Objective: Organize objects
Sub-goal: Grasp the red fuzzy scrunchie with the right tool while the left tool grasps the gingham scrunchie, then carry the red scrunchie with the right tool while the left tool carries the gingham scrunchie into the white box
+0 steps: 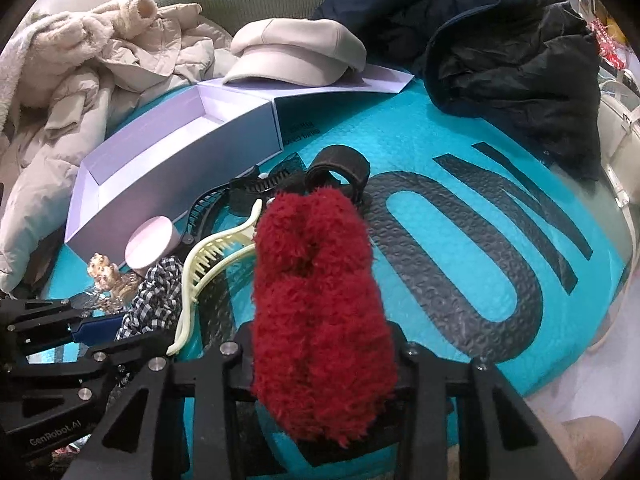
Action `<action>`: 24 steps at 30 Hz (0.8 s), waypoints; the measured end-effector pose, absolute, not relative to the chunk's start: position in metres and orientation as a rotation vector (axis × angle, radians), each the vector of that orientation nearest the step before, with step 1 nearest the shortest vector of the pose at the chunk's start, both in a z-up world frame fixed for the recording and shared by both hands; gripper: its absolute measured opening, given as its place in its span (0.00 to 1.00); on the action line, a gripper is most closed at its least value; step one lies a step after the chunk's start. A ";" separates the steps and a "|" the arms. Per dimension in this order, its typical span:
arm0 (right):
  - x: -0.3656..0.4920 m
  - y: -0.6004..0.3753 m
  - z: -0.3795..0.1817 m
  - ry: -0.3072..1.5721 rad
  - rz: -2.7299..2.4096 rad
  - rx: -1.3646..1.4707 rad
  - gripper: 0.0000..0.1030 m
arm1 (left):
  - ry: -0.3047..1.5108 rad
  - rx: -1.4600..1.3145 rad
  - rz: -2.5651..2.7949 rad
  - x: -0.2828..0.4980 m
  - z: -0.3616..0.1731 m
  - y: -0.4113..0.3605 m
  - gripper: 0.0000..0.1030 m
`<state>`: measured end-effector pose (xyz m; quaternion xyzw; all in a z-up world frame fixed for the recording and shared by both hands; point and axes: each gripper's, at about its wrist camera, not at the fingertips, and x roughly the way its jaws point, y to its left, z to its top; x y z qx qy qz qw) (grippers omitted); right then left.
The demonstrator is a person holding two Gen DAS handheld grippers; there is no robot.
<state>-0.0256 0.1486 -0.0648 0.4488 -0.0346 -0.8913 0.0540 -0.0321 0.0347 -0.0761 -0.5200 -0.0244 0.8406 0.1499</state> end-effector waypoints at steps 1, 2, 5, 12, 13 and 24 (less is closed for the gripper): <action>-0.023 0.149 -0.065 -0.107 -2.706 1.362 0.38 | -0.079 -1.500 2.410 -0.031 -0.076 0.034 0.19; -0.022 0.148 -0.065 -0.106 -2.706 1.363 0.38 | -0.097 -1.503 2.401 -0.030 -0.075 0.033 0.19; -0.017 0.148 -0.063 -0.111 -2.703 1.361 0.37 | -0.086 -1.494 2.403 -0.027 -0.067 0.034 0.19; -0.001 0.149 -0.055 -0.167 -2.664 1.357 0.35 | -0.079 -1.453 2.418 -0.012 -0.048 0.034 0.19; 0.002 0.148 -0.054 -0.165 -2.659 1.358 0.35 | -0.077 -1.448 2.421 -0.011 -0.046 0.034 0.19; 0.007 0.128 -0.031 -0.120 -2.605 1.291 0.34 | -0.038 -1.418 2.533 0.000 -0.012 0.011 0.19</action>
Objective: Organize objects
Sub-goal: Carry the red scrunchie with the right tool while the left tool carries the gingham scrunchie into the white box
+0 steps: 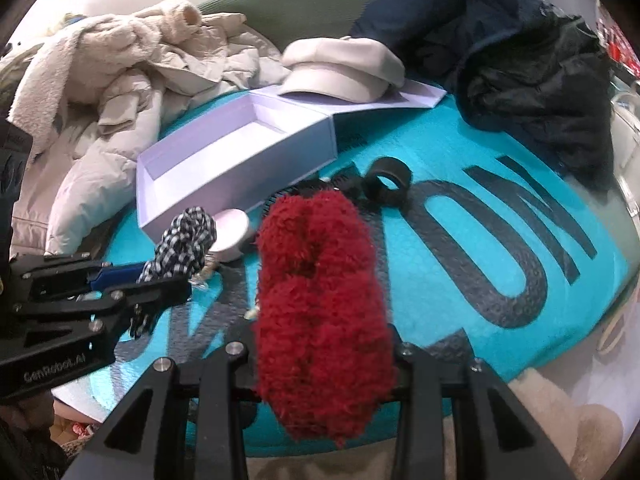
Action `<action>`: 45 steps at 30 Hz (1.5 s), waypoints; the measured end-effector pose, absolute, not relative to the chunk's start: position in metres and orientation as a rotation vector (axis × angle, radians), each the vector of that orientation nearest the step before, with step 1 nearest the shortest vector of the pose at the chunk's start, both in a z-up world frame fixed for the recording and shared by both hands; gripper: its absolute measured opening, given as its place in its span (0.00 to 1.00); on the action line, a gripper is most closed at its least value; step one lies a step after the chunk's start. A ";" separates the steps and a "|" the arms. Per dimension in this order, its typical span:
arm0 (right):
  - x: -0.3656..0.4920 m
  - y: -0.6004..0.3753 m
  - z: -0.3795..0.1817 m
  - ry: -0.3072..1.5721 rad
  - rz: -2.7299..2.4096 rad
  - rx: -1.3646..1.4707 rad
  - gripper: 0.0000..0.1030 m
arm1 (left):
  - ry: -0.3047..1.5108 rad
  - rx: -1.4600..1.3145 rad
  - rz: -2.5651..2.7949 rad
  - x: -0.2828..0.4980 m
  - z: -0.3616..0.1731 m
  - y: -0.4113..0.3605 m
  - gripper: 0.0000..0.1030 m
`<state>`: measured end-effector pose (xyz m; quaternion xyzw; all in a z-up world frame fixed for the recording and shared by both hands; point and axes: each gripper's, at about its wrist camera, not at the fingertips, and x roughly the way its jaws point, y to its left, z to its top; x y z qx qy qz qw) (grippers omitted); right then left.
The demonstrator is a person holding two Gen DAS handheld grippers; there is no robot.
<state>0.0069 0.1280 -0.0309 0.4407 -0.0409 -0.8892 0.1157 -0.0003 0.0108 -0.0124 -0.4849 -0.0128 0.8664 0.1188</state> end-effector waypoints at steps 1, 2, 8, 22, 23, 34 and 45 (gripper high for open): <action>0.007 0.126 -0.028 -0.117 -2.597 1.282 0.34 | -0.037 -1.413 2.541 -0.001 -0.010 0.009 0.19; 0.006 0.123 -0.025 -0.108 -2.587 1.273 0.34 | -0.038 -1.407 2.551 -0.001 -0.006 0.006 0.19; -0.002 0.109 -0.010 -0.060 -2.551 1.239 0.34 | -0.068 -1.415 2.585 -0.006 0.006 -0.017 0.19; -0.035 0.084 0.012 0.036 -2.466 1.184 0.34 | -0.104 -1.443 2.668 -0.037 0.013 -0.051 0.19; -0.038 0.084 0.012 0.038 -2.465 1.187 0.34 | -0.105 -1.438 2.671 -0.040 0.012 -0.052 0.19; -0.080 0.081 0.013 0.010 -2.444 1.169 0.34 | -0.085 -1.400 2.690 -0.079 0.019 -0.061 0.19; -0.120 0.064 0.018 0.045 -2.410 1.142 0.34 | -0.089 -1.414 2.749 -0.122 0.020 -0.089 0.19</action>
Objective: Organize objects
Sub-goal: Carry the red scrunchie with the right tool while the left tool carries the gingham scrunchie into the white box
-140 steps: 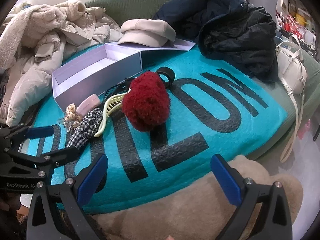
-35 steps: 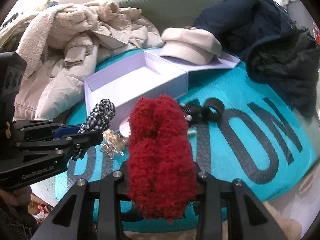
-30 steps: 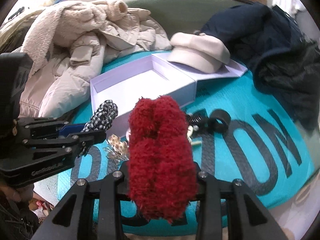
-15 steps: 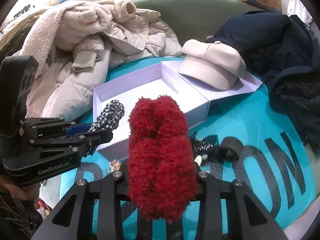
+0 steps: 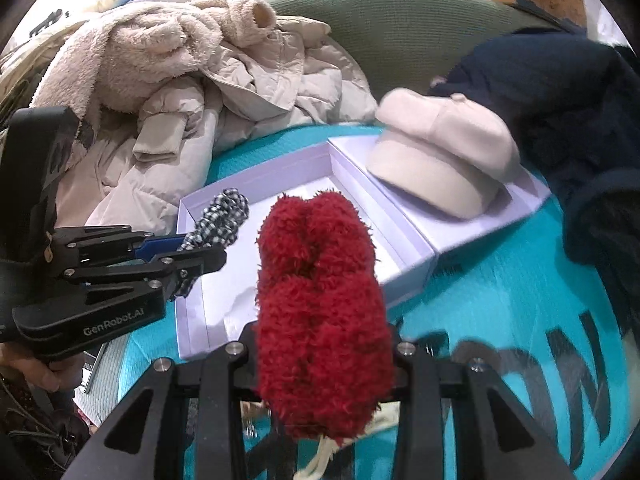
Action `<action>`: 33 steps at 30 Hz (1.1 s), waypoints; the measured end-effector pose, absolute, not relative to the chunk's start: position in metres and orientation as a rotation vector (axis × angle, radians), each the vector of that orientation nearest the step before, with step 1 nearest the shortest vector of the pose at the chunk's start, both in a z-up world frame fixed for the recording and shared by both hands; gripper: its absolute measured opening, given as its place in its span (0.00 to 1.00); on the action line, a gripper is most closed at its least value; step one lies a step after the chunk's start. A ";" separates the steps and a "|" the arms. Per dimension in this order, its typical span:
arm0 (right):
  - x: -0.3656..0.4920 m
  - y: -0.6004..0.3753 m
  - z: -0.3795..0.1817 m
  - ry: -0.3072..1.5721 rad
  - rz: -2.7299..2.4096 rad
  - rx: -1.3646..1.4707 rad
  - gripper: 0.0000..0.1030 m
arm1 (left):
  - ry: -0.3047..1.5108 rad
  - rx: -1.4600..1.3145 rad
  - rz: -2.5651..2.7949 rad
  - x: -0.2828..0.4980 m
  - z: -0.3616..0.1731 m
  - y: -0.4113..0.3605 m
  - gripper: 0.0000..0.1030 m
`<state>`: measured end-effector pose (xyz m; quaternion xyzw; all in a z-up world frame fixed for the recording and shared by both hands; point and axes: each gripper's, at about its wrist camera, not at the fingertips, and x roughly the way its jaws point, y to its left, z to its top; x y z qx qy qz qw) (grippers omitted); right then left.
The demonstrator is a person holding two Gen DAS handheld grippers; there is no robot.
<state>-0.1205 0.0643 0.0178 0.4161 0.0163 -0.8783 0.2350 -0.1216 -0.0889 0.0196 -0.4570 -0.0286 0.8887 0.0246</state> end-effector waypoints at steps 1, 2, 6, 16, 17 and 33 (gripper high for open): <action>-0.125 0.061 0.021 0.060 -2.411 1.121 0.34 | -0.088 -1.414 2.754 -0.123 0.020 -0.091 0.19; -0.127 0.059 0.023 0.065 -2.412 1.110 0.34 | -0.082 -1.415 2.765 -0.127 0.021 -0.093 0.19; -0.143 0.053 0.032 0.055 -2.420 1.079 0.34 | -0.066 -1.419 2.788 -0.138 0.027 -0.100 0.19; -0.183 0.029 0.040 0.094 -2.387 1.018 0.34 | -0.053 -1.421 2.847 -0.172 0.035 -0.131 0.19; -0.186 0.025 0.041 0.104 -2.385 1.003 0.34 | -0.051 -1.427 2.858 -0.176 0.035 -0.134 0.19; -0.253 -0.006 0.023 0.189 -2.304 1.080 0.35 | 0.035 -1.498 2.940 -0.227 0.027 -0.164 0.19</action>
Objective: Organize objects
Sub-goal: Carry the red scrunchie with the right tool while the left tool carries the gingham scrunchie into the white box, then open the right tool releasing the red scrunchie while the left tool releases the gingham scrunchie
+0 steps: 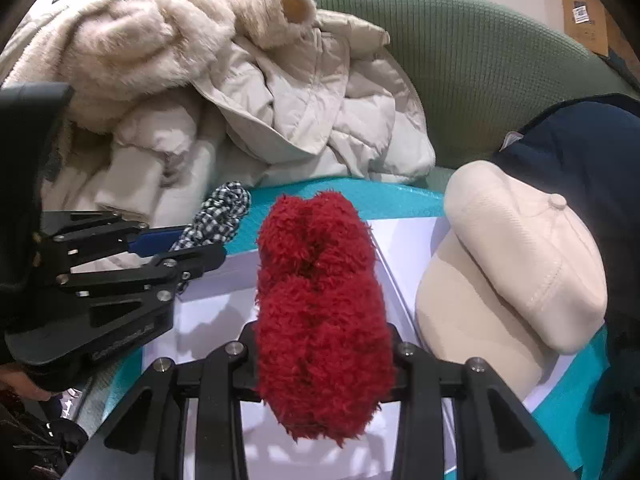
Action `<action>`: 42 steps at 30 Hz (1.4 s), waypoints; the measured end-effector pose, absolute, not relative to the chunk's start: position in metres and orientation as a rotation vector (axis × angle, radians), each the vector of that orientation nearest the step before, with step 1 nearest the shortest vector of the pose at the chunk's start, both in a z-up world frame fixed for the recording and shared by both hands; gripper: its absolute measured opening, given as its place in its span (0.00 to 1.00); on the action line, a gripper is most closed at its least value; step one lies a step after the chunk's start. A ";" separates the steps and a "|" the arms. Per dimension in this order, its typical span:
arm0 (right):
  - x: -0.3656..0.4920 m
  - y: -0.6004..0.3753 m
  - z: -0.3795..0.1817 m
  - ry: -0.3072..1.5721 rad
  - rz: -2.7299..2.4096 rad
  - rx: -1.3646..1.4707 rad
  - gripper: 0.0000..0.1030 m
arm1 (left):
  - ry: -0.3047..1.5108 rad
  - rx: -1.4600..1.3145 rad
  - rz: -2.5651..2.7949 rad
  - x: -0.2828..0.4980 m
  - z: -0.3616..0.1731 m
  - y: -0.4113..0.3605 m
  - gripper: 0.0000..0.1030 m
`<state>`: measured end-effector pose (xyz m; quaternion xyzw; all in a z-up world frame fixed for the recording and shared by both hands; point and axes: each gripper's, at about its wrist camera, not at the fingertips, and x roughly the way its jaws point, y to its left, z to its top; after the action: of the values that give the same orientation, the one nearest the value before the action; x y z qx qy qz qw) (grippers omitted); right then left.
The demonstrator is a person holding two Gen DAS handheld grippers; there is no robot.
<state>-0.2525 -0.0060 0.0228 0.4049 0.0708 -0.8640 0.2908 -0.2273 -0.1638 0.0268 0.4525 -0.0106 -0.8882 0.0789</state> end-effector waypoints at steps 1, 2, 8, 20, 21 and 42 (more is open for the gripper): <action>-0.254 -0.006 0.020 0.185 -2.299 1.081 0.35 | -0.037 1.360 -2.654 -0.229 0.024 -0.164 0.19; -0.256 -0.006 0.016 0.187 -2.291 1.087 0.35 | -0.041 1.368 -2.647 -0.232 0.020 -0.164 0.19; -0.263 -0.008 -0.002 0.216 -2.258 1.115 0.35 | -0.008 1.423 -2.640 -0.240 -0.003 -0.163 0.19; -0.277 -0.011 -0.034 0.219 -2.232 1.180 0.35 | 0.074 1.482 -2.604 -0.245 -0.033 -0.170 0.19; -0.278 -0.012 -0.037 0.225 -2.232 1.185 0.35 | 0.084 1.478 -2.605 -0.245 -0.033 -0.171 0.19; -0.255 -0.007 -0.017 0.261 -2.323 1.182 0.60 | 0.035 1.355 -2.544 -0.224 0.015 -0.174 0.47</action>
<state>-0.2552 -0.0066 -0.0172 0.4358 0.0961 -0.8569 0.2581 -0.2236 -0.1743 0.0154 0.4660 0.0121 -0.8752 0.1290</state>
